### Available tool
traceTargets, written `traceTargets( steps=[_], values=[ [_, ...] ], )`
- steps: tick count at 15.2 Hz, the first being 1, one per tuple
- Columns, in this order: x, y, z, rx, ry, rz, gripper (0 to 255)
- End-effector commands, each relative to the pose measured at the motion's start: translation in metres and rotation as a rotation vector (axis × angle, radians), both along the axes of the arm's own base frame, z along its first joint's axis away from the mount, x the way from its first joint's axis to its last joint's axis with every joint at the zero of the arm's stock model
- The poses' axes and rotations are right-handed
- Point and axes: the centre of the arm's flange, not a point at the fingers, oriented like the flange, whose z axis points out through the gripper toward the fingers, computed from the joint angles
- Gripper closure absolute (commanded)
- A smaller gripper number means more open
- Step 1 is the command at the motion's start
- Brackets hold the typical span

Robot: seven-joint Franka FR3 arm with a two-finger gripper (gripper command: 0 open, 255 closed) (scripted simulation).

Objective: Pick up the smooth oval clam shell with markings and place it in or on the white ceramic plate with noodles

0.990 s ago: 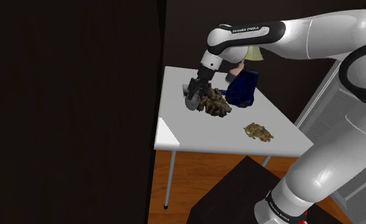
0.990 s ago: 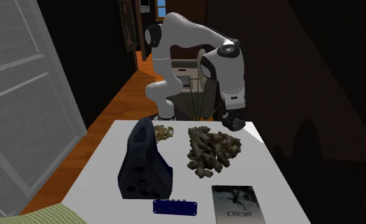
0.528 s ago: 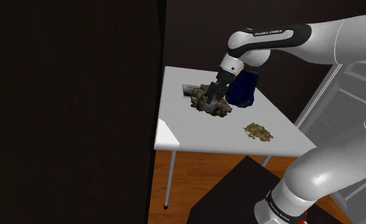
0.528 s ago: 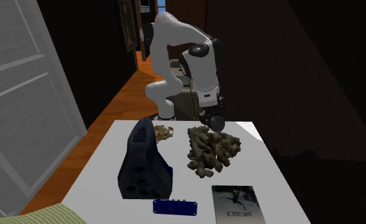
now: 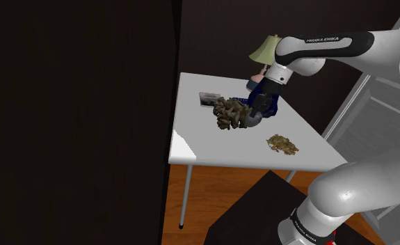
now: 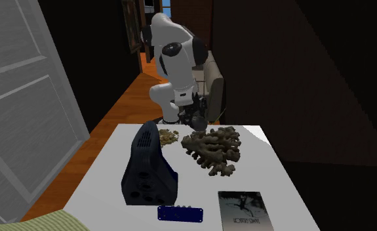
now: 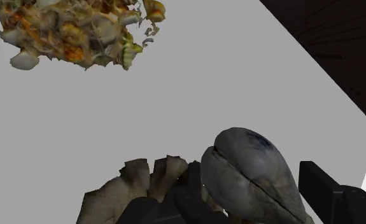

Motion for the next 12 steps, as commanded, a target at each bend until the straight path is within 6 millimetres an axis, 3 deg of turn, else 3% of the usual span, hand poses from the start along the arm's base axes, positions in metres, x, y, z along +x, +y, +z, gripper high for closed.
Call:
traceTargets(
  steps=[1,11,12],
  values=[
    [-0.021,-0.018,-0.001,0.000,0.001,0.000,255],
    [-0.124,-0.103,0.000,0.000,0.001,0.000,255],
    [-0.124,-0.103,-0.005,0.000,0.001,0.000,255]
  ],
)
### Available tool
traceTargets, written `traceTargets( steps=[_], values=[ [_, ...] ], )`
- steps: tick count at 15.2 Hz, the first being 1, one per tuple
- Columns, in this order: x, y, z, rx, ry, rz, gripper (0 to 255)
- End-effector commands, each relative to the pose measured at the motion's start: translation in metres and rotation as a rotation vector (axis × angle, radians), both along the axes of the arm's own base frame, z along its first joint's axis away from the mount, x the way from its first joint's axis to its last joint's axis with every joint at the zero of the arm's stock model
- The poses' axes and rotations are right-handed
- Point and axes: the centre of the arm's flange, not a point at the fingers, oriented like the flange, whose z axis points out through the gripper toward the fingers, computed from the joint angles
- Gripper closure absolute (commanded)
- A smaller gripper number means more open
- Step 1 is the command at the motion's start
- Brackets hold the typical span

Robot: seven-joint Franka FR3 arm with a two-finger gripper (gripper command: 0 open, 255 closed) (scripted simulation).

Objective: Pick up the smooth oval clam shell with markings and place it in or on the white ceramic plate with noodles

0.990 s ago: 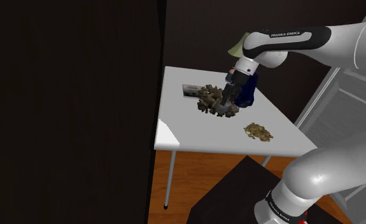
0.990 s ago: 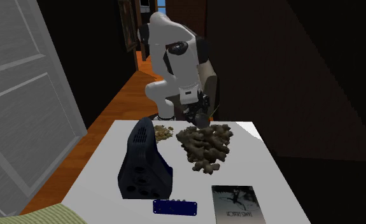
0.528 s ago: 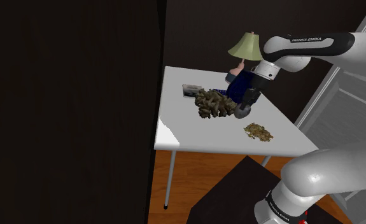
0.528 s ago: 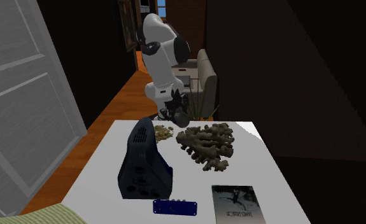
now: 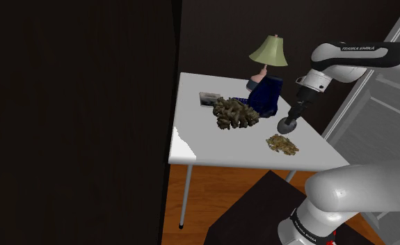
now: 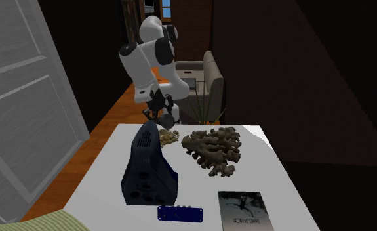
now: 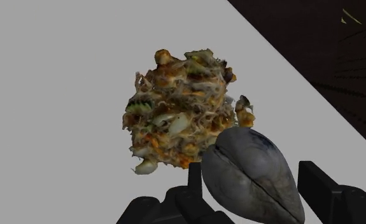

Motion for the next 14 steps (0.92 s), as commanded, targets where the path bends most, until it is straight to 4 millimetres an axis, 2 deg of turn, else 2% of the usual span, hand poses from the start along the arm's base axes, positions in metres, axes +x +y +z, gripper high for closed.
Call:
traceTargets(
  steps=[1,14],
  values=[
    [-0.006,-0.004,-0.006,0.000,0.000,0.001,255],
    [-0.006,-0.004,-0.072,0.000,0.000,0.001,255]
  ],
)
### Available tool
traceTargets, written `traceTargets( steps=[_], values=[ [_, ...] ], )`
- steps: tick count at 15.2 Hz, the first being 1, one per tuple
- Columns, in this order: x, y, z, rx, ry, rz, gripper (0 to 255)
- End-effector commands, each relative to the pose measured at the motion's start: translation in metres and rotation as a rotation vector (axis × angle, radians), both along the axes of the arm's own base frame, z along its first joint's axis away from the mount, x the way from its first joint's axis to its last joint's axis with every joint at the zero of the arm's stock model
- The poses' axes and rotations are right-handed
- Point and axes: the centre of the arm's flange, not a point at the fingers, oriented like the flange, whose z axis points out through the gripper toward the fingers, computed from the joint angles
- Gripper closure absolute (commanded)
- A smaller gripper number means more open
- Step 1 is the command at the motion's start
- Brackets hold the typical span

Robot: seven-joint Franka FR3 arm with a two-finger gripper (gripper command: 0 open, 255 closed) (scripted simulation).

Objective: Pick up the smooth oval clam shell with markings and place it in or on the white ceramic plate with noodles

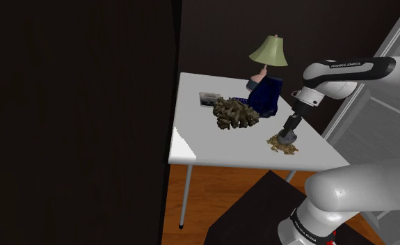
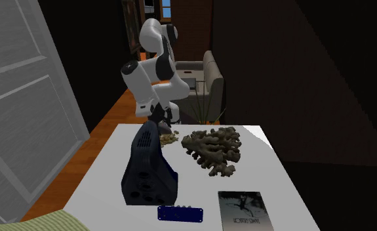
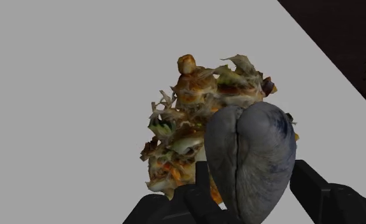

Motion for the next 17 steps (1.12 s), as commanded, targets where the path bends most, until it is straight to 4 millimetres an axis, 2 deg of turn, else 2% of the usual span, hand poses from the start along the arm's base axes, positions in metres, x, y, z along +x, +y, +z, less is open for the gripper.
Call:
traceTargets(
  steps=[1,7,8,13,17],
  values=[
    [0.000,0.000,-0.008,0.003,0.005,0.002,255],
    [0.000,0.000,-0.008,0.003,0.005,0.002,255],
    [0.000,0.000,-0.008,0.003,0.005,0.002,0],
    [0.000,0.000,-0.008,0.003,0.005,0.002,0],
    [-0.001,-0.016,0.040,0.003,0.005,0.002,0]
  ],
)
